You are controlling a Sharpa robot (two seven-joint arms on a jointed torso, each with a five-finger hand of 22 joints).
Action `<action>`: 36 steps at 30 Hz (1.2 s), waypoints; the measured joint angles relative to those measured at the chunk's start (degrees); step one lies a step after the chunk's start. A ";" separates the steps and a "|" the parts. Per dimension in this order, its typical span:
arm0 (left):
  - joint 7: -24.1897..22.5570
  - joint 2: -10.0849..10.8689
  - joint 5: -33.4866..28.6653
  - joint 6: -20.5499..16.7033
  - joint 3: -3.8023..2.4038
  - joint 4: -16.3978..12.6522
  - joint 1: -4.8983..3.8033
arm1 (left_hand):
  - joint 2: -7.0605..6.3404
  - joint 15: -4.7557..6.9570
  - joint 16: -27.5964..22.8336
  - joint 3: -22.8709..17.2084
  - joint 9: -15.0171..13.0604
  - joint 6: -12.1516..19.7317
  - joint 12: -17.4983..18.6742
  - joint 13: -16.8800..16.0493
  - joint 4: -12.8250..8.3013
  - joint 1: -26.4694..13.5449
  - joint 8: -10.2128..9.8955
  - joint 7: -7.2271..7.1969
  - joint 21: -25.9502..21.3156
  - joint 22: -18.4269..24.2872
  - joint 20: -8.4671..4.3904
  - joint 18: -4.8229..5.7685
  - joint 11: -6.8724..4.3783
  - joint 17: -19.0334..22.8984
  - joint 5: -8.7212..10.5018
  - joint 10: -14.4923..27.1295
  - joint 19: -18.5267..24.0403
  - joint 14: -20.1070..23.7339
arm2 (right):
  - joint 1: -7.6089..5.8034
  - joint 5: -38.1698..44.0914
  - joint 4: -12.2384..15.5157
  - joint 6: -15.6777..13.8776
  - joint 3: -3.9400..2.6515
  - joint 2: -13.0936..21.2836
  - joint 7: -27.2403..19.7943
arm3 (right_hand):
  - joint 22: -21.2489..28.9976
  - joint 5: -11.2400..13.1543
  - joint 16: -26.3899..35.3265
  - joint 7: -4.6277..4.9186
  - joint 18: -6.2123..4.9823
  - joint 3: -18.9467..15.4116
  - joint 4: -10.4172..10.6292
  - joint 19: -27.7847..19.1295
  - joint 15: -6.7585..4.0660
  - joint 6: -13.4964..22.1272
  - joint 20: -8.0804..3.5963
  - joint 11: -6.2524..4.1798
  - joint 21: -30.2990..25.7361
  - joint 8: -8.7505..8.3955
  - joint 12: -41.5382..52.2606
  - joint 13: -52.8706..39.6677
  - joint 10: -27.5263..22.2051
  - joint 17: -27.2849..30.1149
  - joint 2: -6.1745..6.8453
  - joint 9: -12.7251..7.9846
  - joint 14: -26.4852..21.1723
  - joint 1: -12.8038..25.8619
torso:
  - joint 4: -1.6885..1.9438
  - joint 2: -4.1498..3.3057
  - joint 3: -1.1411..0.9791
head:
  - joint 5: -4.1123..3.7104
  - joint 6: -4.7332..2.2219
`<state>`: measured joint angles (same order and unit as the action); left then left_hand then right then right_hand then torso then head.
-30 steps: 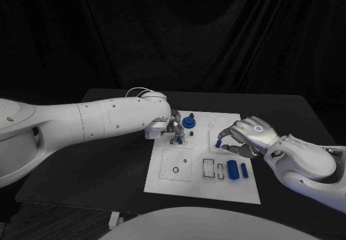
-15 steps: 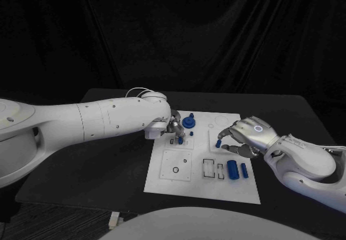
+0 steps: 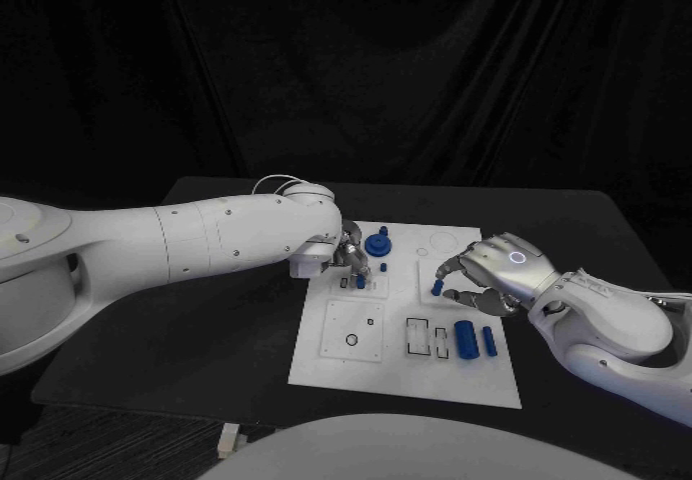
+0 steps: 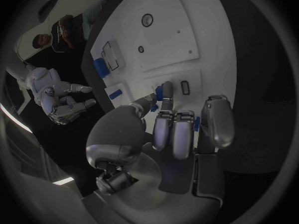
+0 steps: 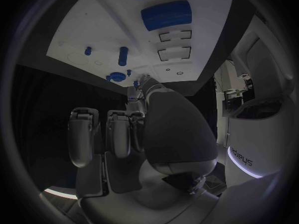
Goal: Assemble the parts on the task board
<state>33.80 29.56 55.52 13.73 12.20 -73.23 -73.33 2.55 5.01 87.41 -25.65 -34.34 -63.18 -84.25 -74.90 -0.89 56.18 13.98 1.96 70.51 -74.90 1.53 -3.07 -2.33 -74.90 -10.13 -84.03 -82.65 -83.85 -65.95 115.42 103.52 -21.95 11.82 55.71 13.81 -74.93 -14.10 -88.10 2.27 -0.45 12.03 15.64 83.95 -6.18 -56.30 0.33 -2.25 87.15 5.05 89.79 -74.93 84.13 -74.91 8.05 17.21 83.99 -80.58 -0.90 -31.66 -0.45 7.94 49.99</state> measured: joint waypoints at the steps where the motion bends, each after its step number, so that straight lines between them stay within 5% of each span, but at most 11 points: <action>1: 0.00 -0.01 0.00 0.02 0.00 0.00 0.00 | 0.05 0.00 0.00 0.00 -0.05 0.00 0.00 0.00 -0.15 0.07 0.00 0.00 0.00 0.00 0.00 0.00 0.00 0.00 0.00 0.00 0.00 0.00 | 0.00 0.00 -0.01 0.00 0.00 -0.01 0.00 | 0.00 0.00 0.00 0.00 0.00 0.00 0.00 0.00 0.00 0.00 0.00 0.00 0.00 0.00 0.00 0.00 0.00 0.00 0.00 0.00 0.00 0.00 | 0.00 0.00 0.00 | 0.00 0.00; 14: -0.05 -0.16 0.01 0.30 -0.05 0.32 0.00 | -0.03 0.00 0.00 0.33 -0.83 -0.13 0.00 0.00 -1.29 2.25 0.00 0.27 0.00 0.00 0.00 -0.01 0.01 -0.04 -0.90 -0.01 0.00 0.00 | 0.01 0.00 -0.09 0.05 0.00 -0.10 0.00 | 0.01 0.00 0.00 0.00 0.00 0.00 0.00 0.00 0.00 0.00 0.00 0.00 0.00 0.00 0.00 0.01 0.00 0.00 0.00 0.00 0.00 0.00 | 0.02 -0.03 0.00 | 0.14 0.00; 24: -0.04 -0.42 0.01 0.56 0.04 0.54 0.14 | 0.52 0.00 -0.22 2.50 -1.35 -0.09 0.00 0.00 0.57 2.59 -0.22 0.32 -0.22 0.00 0.00 -0.01 0.01 -0.04 3.33 -0.01 0.00 0.00 | 0.03 0.00 -0.16 0.11 0.00 -0.16 -0.01 | 0.01 0.00 0.00 0.00 0.00 0.00 0.00 0.00 0.00 0.00 0.00 0.00 0.00 0.00 0.00 0.01 0.00 0.00 0.00 0.01 0.00 0.00 | 0.01 -0.02 0.00 | 0.19 0.00; 36: 0.03 -0.91 0.05 1.00 0.05 1.05 0.18 | 0.41 0.00 -0.22 3.13 -1.56 -0.31 0.22 0.00 1.20 2.08 -0.22 0.09 -0.22 0.00 0.00 0.00 0.01 -0.03 4.07 -0.01 0.00 0.00 | 0.04 0.00 -0.18 0.18 0.00 -0.17 -0.02 | 0.02 0.00 0.00 0.00 0.00 0.00 0.00 0.00 0.00 0.00 0.00 0.00 0.00 0.00 0.00 0.02 0.00 0.00 0.00 0.01 0.00 0.00 | 0.01 -0.01 -0.01 | 0.11 0.00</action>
<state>33.83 28.65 55.57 14.73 12.25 -72.19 -73.14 2.97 5.01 87.19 -22.52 -35.90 -63.49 -84.03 -74.90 0.31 58.26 13.75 2.04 70.29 -74.90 1.53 -3.07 -2.32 -74.94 -6.06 -84.04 -82.65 -83.85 -65.92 115.42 103.34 -21.77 11.82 55.54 13.79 -74.91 -14.10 -88.10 2.28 -0.45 12.03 15.64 83.95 -6.18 -56.29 0.33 -2.25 87.15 5.05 89.79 -74.91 84.13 -74.90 8.05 17.22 83.99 -80.58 -0.90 -31.66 -0.46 8.05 49.99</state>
